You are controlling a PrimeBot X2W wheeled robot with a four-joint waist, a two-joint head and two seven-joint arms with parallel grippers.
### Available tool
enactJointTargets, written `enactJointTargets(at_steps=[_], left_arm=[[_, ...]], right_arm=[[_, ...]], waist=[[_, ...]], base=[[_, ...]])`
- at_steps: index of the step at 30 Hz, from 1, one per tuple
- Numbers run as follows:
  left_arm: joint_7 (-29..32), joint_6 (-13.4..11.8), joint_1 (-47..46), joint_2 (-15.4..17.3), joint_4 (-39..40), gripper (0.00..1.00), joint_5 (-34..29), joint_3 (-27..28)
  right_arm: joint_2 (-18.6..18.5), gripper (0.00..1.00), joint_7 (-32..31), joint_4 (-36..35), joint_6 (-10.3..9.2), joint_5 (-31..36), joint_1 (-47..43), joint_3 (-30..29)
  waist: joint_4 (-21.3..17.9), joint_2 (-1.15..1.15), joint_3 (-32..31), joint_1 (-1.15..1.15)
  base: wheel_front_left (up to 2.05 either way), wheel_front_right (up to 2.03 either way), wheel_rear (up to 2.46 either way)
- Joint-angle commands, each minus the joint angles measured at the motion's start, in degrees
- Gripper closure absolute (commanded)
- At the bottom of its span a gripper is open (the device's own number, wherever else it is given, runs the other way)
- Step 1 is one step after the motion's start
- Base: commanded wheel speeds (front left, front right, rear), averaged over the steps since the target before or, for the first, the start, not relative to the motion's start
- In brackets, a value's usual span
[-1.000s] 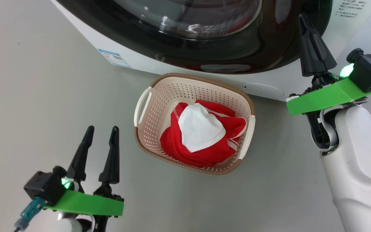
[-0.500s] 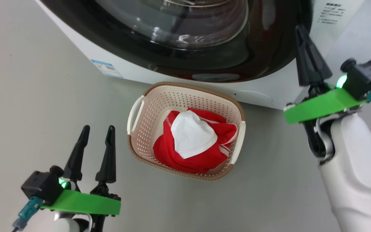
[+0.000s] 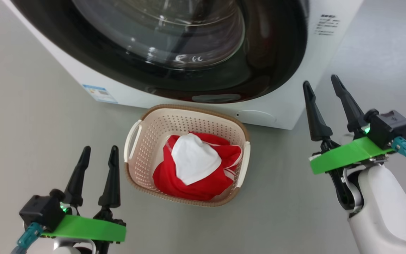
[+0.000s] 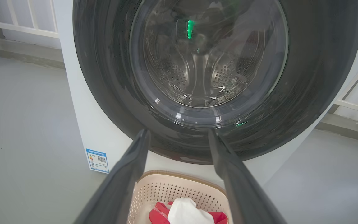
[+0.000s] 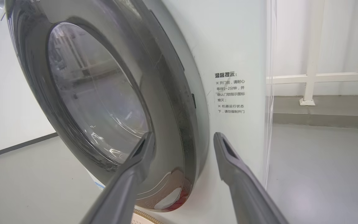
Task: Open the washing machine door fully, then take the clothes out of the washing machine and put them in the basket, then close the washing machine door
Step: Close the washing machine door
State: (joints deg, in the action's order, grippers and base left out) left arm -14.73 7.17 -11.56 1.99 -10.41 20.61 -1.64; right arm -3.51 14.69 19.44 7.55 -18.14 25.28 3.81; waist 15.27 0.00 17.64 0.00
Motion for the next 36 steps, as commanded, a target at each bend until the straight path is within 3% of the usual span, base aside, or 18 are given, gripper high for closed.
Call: enactJointTargets(at_steps=[1,36], left_arm=[[-0.27,0.32,0.66,0.88,1.02,0.00,-0.89,2.27],[-0.27,0.32,5.44,3.31,0.79,0.00,-2.70,5.10]], right_arm=[[0.62,0.00,0.31,-1.85,-0.06,-0.66,-1.39,0.50],[0.63,0.00,0.31,-6.48,-0.06,-2.55,-18.58,-3.52]], waist=[[-1.30,0.00,-1.19,0.00],[-10.61,0.00,-8.33,0.00]], base=[[0.00,0.00,0.00],[0.00,0.00,0.00]])
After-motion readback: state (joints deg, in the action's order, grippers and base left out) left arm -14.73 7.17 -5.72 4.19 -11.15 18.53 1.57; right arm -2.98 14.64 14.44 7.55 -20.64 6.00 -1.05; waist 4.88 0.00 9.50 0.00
